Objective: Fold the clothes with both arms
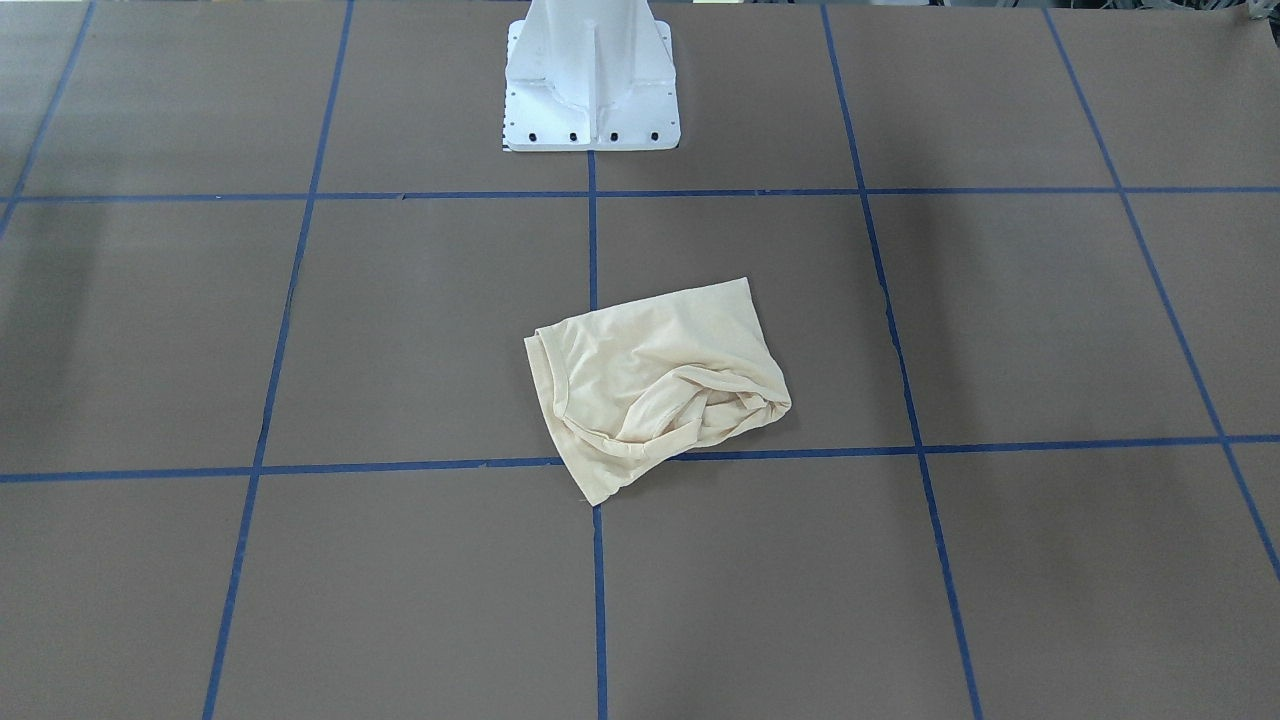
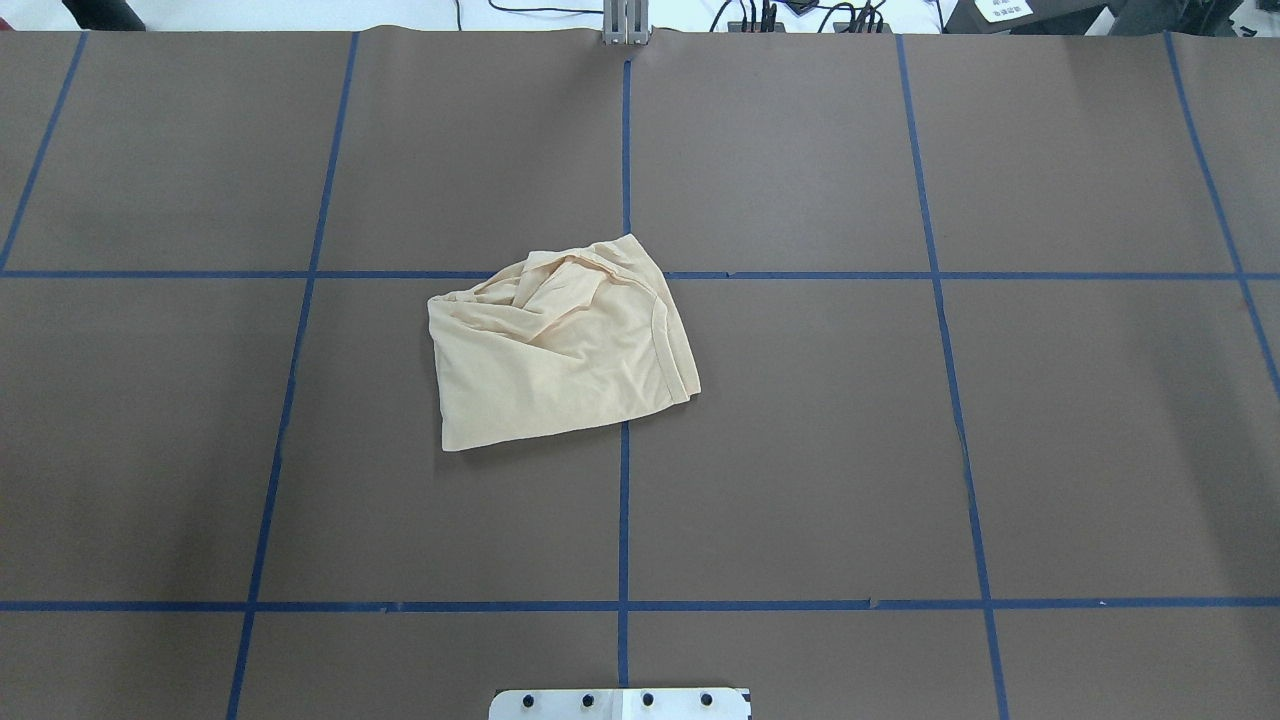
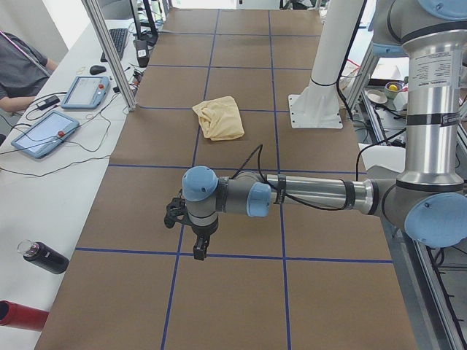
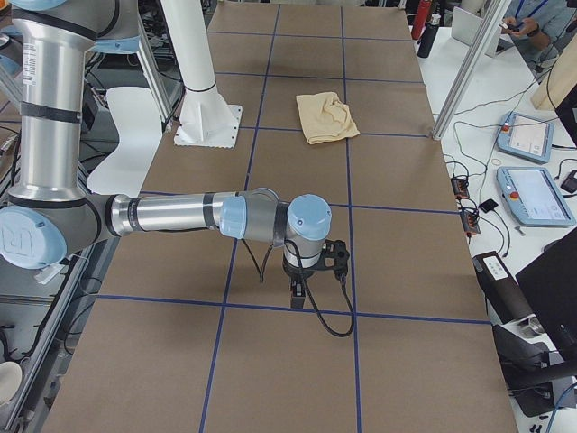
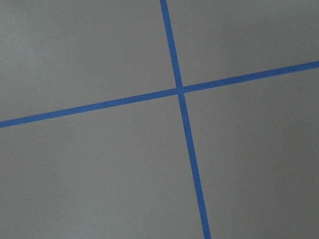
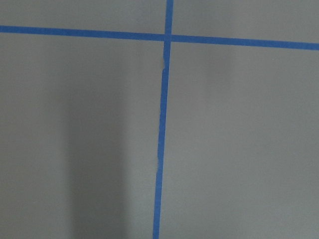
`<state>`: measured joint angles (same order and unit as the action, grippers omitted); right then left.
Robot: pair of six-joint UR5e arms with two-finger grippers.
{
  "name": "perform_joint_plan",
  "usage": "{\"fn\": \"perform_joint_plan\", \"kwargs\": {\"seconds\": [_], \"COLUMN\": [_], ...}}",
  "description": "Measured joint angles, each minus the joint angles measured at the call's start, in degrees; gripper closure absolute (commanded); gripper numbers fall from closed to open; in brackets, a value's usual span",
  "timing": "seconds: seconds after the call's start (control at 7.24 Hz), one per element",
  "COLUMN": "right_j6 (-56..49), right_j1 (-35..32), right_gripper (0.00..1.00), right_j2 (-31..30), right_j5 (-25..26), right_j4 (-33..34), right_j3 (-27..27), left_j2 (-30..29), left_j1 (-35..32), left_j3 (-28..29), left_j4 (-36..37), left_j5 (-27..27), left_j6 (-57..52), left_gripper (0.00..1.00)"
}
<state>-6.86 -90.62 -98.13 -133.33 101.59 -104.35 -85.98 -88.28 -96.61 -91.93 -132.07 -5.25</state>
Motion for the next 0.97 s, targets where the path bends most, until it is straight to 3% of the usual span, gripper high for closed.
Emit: {"fn": "perform_joint_plan", "kwargs": {"seconds": [0.97], "right_j6": [5.24], "right_j1": [-0.03], "right_gripper": [0.0], "right_j2": [-0.25], "right_j5": [0.44], "right_j4": [0.31], "right_j3": [0.19], "left_j2": [-0.03], "left_j1": [0.02], "left_j3": [-0.22], "left_j4": [1.82], "left_j5": [-0.12], "left_j6": [3.71], "left_gripper": [0.0]}}
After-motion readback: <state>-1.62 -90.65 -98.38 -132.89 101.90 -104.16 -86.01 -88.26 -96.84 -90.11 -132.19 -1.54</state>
